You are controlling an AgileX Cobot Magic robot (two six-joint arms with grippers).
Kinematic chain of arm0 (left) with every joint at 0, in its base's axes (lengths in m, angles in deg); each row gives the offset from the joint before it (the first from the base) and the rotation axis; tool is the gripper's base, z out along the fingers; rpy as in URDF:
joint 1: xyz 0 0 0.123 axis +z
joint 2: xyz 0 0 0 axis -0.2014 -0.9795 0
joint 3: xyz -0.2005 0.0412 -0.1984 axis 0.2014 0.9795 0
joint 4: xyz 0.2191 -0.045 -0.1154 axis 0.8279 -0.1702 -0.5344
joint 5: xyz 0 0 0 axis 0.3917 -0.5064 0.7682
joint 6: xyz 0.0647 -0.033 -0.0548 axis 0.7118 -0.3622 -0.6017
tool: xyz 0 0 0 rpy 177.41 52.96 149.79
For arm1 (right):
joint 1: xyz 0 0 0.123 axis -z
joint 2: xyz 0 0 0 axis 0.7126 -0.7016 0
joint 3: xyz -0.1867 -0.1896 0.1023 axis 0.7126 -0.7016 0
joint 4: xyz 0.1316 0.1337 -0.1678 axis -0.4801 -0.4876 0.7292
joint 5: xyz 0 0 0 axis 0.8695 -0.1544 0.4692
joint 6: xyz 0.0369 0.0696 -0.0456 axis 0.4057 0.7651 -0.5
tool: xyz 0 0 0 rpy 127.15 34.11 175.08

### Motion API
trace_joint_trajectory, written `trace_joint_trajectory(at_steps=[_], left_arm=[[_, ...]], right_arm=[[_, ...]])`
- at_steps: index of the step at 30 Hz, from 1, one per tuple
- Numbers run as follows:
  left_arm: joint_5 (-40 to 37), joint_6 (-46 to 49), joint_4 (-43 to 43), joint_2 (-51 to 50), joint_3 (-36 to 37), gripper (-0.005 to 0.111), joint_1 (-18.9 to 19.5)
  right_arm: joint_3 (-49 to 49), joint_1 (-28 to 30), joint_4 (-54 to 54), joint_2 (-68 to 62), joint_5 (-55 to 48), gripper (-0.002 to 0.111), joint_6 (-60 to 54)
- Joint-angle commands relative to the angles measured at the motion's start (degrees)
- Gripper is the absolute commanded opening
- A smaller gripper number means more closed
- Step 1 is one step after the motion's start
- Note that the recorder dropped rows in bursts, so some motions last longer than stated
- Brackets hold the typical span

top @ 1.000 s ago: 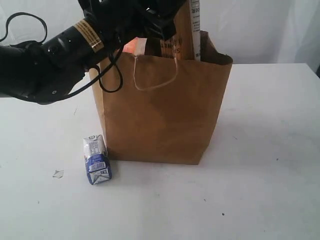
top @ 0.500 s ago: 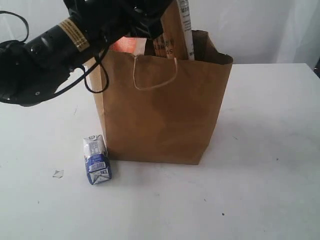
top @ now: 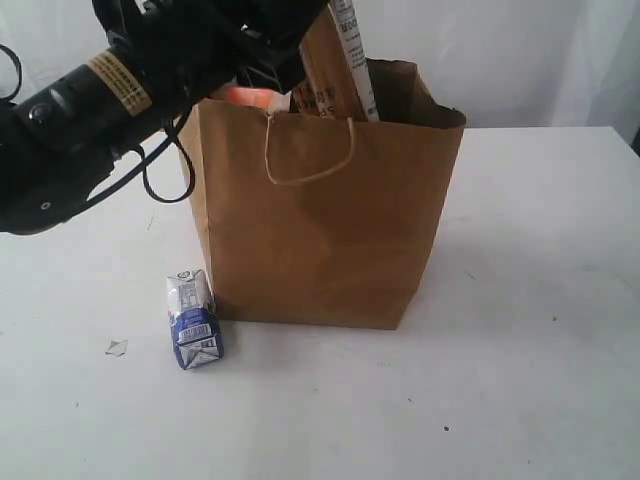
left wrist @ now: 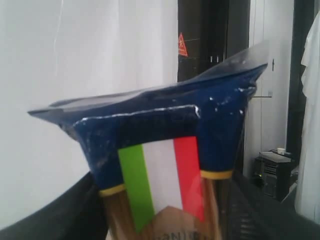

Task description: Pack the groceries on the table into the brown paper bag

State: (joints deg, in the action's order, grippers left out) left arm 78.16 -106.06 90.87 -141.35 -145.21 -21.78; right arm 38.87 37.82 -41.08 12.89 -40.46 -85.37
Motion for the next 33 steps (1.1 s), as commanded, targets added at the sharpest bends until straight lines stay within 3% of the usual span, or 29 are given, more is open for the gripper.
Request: trace_joint_trajectory(at_steps=[1, 15, 33], left_arm=[[-0.9, 2.0, -1.5, 2.3, 0.1, 0.059, 0.3], [-3.6, 1.5, -2.1, 3.8, 2.9, 0.059, 1.3], [-4.9, 6.8, -10.5, 6.2, 9.5, 0.059, 1.3]], right_arm=[[-0.3, 0.2, 0.2, 0.3, 0.1, 0.0, 0.2], [-0.3, 0.2, 0.2, 0.3, 0.1, 0.0, 0.2], [-0.3, 0.2, 0.2, 0.3, 0.1, 0.0, 0.2]])
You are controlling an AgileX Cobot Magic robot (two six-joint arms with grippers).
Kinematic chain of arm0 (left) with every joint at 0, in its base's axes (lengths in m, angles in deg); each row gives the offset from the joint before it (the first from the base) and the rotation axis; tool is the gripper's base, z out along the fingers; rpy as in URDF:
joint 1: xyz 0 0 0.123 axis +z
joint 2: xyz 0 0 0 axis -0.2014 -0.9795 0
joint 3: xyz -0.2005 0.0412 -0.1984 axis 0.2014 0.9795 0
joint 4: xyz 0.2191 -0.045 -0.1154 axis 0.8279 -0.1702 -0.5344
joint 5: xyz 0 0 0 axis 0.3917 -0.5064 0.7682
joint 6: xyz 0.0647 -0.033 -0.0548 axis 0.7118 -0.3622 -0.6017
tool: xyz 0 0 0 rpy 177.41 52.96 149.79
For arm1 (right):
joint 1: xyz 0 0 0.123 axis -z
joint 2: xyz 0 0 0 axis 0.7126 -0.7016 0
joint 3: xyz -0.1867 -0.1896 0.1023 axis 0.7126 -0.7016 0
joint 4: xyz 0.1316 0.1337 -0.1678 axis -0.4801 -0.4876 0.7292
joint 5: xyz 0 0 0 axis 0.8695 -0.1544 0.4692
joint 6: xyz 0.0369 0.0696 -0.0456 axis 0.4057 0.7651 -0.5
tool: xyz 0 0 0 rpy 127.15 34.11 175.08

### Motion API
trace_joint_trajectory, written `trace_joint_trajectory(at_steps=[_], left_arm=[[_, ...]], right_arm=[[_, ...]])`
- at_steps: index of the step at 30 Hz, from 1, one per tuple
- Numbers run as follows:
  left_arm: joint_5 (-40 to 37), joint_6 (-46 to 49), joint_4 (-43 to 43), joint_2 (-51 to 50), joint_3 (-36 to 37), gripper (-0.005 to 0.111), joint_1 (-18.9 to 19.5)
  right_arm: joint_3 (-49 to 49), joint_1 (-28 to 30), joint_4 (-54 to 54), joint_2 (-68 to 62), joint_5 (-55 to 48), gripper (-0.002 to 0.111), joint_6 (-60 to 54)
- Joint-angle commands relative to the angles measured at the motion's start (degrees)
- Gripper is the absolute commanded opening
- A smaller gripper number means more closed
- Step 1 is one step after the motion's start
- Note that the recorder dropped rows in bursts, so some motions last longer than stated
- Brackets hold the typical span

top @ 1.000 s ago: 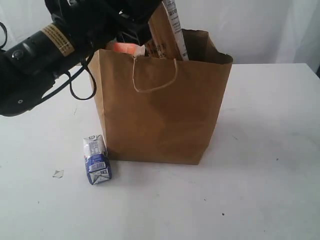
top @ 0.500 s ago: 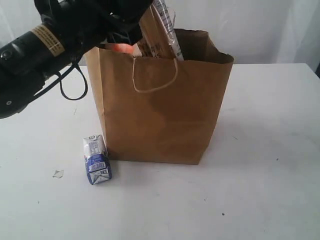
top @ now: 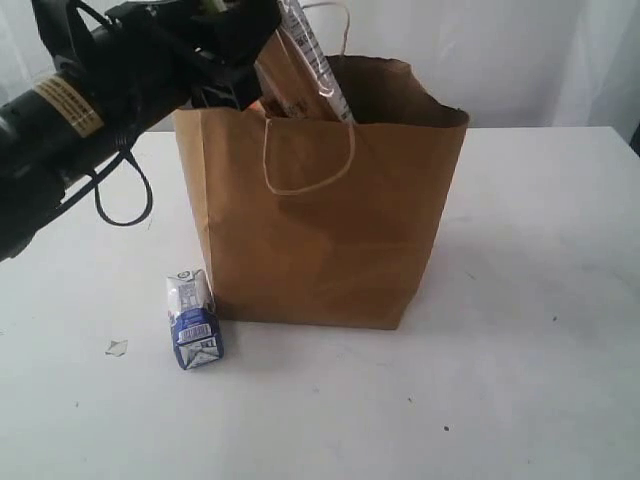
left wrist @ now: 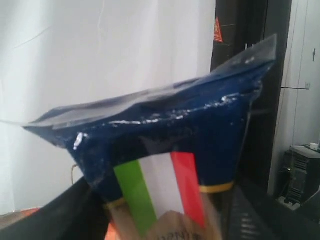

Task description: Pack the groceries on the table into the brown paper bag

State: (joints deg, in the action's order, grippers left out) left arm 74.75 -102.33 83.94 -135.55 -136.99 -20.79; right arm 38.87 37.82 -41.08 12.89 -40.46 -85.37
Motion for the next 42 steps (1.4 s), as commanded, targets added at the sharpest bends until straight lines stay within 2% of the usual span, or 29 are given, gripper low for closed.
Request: trace_joint_trajectory(at_steps=[1, 7, 14, 24, 30, 36, 42], left_arm=[[-1.5, 4.1, -4.1, 0.4, 1.3, 0.059, 0.3], [-2.2, 4.7, -4.6, 0.4, 1.3, 0.059, 0.3], [-8.3, 4.3, -5.9, 0.4, 1.7, 0.059, 0.3], [-8.3, 5.7, -11.9, 0.4, 2.0, 0.059, 0.3], [-8.5, 5.5, -10.8, 0.4, 2.0, 0.059, 0.3], [-8.7, 0.9, -4.8, 0.8, 2.1, 0.059, 0.3], [-12.1, 0.7, -3.7, 3.8, 2.1, 0.059, 0.3]], right_arm=[[-0.3, 0.2, 0.2, 0.3, 0.1, 0.0, 0.2], [-0.3, 0.2, 0.2, 0.3, 0.1, 0.0, 0.2], [-0.3, 0.2, 0.2, 0.3, 0.1, 0.0, 0.2], [-0.3, 0.2, 0.2, 0.3, 0.1, 0.0, 0.2], [-0.3, 0.2, 0.2, 0.3, 0.1, 0.0, 0.2], [-0.3, 0.2, 0.2, 0.3, 0.1, 0.0, 0.2], [-0.3, 0.2, 0.2, 0.3, 0.1, 0.0, 0.2]])
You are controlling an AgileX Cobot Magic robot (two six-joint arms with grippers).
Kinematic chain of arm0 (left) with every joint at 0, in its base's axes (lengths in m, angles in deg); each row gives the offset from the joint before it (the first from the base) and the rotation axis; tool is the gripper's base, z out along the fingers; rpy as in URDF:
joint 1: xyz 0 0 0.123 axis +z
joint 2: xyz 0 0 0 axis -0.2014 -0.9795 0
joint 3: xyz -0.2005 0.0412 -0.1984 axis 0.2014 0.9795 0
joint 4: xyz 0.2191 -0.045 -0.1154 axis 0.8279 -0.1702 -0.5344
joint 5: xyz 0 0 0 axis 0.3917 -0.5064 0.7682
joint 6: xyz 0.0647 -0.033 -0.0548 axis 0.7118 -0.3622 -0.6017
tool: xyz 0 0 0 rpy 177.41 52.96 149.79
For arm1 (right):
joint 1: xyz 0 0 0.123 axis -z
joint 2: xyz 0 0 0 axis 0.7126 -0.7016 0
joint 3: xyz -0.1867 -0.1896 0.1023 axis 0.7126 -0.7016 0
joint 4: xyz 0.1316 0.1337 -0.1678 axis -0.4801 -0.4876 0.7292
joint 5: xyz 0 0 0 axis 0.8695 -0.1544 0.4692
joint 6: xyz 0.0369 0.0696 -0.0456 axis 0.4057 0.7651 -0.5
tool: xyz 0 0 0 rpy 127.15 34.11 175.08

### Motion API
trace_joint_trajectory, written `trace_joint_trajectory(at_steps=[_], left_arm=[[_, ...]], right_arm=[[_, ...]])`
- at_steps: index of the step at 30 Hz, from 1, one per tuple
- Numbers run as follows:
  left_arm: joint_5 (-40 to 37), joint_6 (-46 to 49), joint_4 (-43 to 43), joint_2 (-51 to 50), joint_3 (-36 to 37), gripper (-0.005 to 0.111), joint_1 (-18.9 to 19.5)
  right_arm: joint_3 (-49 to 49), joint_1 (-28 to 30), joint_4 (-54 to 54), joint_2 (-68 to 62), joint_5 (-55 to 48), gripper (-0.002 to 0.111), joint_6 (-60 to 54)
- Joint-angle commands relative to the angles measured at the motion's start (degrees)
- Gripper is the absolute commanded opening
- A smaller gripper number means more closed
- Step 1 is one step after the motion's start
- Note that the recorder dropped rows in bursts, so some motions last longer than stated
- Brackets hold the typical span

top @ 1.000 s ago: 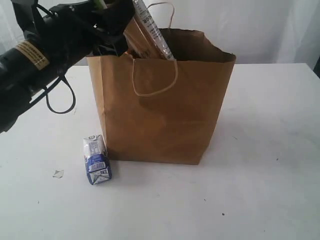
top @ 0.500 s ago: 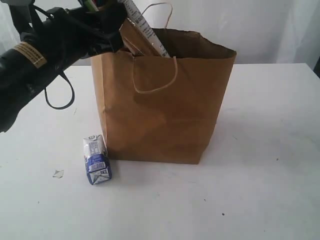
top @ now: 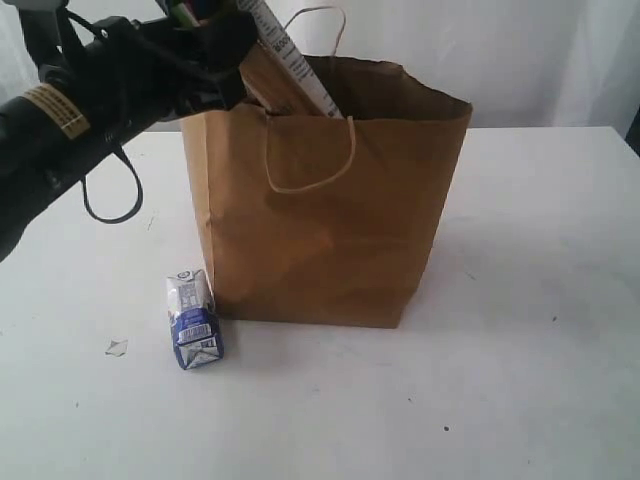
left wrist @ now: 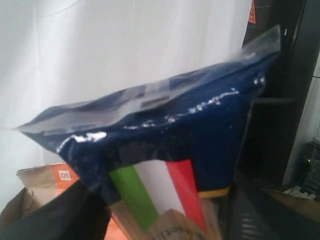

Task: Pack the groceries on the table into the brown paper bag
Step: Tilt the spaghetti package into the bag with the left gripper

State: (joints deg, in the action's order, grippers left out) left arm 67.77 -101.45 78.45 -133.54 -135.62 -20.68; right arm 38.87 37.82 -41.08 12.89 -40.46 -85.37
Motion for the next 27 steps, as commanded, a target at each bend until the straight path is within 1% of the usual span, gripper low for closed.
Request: trace_joint_trajectory(at_steps=[1, 3, 9, 15, 18, 20, 23, 24, 27], left_arm=[[-6.2, -0.1, 2.2, 2.3, 0.7, 0.059, 0.2], [-8.1, -0.3, 2.6, 3.0, 0.9, 0.059, 0.2], [-4.7, -0.4, 1.6, 4.5, 5.0, 0.059, 0.2], [-4.5, -0.2, 0.3, 4.5, 5.0, 0.059, 0.2], [-2.2, -0.1, -0.8, 4.5, 5.0, 0.059, 0.2], [-2.7, 2.4, -1.5, 4.5, 3.3, 0.059, 0.2], [-4.0, 2.9, -1.7, 4.3, 0.6, 0.059, 0.2], [-5.3, 2.1, -0.3, 4.0, -1.0, 0.059, 0.2], [-6.4, -0.5, 2.8, 2.8, -2.9, 0.059, 0.2]], right_arm=[[-0.3, 0.2, 0.2, 0.3, 0.1, 0.0, 0.2], [-0.3, 0.2, 0.2, 0.3, 0.1, 0.0, 0.2], [-0.3, 0.2, 0.2, 0.3, 0.1, 0.0, 0.2], [-0.3, 0.2, 0.2, 0.3, 0.1, 0.0, 0.2], [-0.3, 0.2, 0.2, 0.3, 0.1, 0.0, 0.2], [-0.3, 0.2, 0.2, 0.3, 0.1, 0.0, 0.2], [-0.3, 0.2, 0.2, 0.3, 0.1, 0.0, 0.2], [-0.3, 0.2, 0.2, 0.3, 0.1, 0.0, 0.2], [-0.3, 0.2, 0.2, 0.3, 0.1, 0.0, 0.2]])
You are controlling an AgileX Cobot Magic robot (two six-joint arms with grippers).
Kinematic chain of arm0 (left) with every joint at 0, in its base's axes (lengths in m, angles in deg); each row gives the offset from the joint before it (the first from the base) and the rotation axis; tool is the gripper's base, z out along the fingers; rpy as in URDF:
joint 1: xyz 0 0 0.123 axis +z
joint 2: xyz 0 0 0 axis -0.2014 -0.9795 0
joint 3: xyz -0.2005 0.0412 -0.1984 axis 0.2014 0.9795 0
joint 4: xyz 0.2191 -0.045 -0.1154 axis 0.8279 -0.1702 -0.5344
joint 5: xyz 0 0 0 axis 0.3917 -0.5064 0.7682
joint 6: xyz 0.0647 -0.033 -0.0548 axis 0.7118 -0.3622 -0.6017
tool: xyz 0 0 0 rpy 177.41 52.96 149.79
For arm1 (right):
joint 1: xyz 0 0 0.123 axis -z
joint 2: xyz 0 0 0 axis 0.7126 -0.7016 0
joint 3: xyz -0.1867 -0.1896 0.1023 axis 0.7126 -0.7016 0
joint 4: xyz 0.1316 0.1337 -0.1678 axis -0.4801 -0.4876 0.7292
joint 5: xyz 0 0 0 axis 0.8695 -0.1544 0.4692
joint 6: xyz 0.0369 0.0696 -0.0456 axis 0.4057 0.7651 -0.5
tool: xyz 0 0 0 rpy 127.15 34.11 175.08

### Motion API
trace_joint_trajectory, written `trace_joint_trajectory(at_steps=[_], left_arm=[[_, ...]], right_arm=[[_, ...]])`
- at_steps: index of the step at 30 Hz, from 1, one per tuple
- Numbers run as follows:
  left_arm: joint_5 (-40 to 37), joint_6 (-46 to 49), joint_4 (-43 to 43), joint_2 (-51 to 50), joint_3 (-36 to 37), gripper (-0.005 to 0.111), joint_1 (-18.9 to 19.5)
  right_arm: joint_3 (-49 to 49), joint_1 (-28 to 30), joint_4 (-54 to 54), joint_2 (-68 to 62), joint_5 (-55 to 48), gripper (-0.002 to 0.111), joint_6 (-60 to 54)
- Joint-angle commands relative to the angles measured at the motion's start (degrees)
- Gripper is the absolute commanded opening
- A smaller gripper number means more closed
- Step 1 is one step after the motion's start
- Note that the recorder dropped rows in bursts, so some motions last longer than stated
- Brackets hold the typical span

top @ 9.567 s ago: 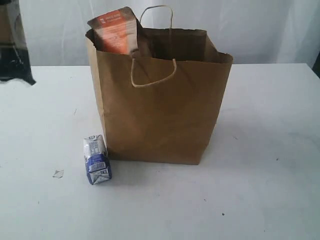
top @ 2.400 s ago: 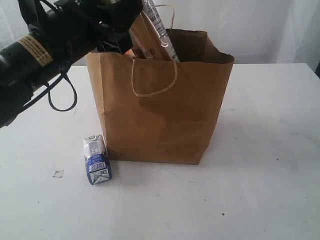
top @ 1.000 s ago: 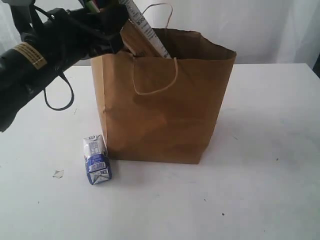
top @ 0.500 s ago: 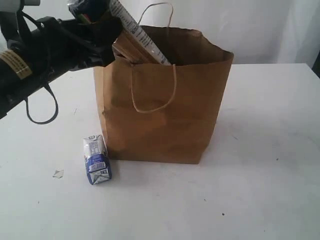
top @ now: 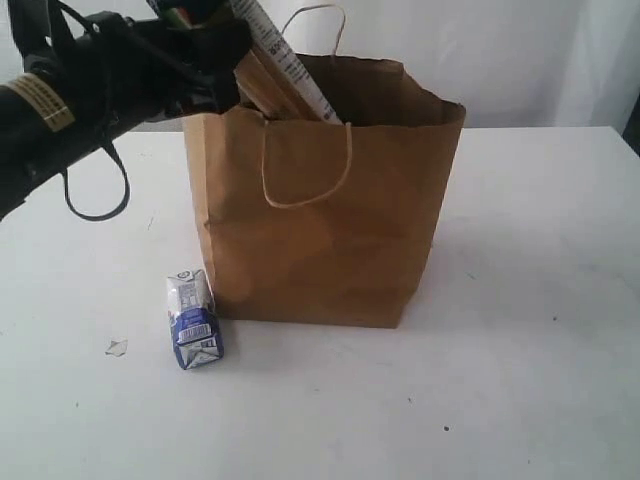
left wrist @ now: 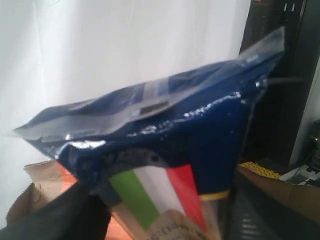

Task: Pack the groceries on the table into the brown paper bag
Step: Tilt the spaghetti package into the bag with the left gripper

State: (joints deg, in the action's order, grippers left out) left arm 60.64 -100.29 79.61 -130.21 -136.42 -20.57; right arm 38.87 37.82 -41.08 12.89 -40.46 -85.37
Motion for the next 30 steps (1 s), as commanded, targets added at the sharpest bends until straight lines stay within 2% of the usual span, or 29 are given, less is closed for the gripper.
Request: trace_joint_trajectory(at_steps=[1, 5, 7, 8, 10, 15, 30], left_arm=[[0.5, -2.9, 1.6, -1.1, -2.2, 0.059, 0.1], [-0.5, -2.7, 1.8, -1.3, -2.2, 0.059, -0.5], [-3.0, -4.4, 1.4, -1.3, -2.2, 0.065, -0.5], [-5.8, -4.7, 1.4, -1.3, -2.2, 0.072, -0.5], [-6.6, -4.9, 1.4, -1.3, -2.1, 0.078, -0.5], [-3.9, -5.6, 2.2, -1.1, -2.1, 0.078, -0.5], [-5.3, -7.3, 3.3, -1.1, -2.1, 0.078, -0.5]], right_arm=[[-0.3, 0.2, 0.2, 0.3, 0.1, 0.0, 0.2], [-0.3, 0.2, 0.2, 0.3, 0.1, 0.0, 0.2], [-0.3, 0.2, 0.2, 0.3, 0.1, 0.0, 0.2], [-0.3, 0.2, 0.2, 0.3, 0.1, 0.0, 0.2], [-0.3, 0.2, 0.2, 0.3, 0.1, 0.0, 0.2], [-0.3, 0.2, 0.2, 0.3, 0.1, 0.0, 0.2], [-0.3, 0.2, 0.2, 0.3, 0.1, 0.0, 0.2]])
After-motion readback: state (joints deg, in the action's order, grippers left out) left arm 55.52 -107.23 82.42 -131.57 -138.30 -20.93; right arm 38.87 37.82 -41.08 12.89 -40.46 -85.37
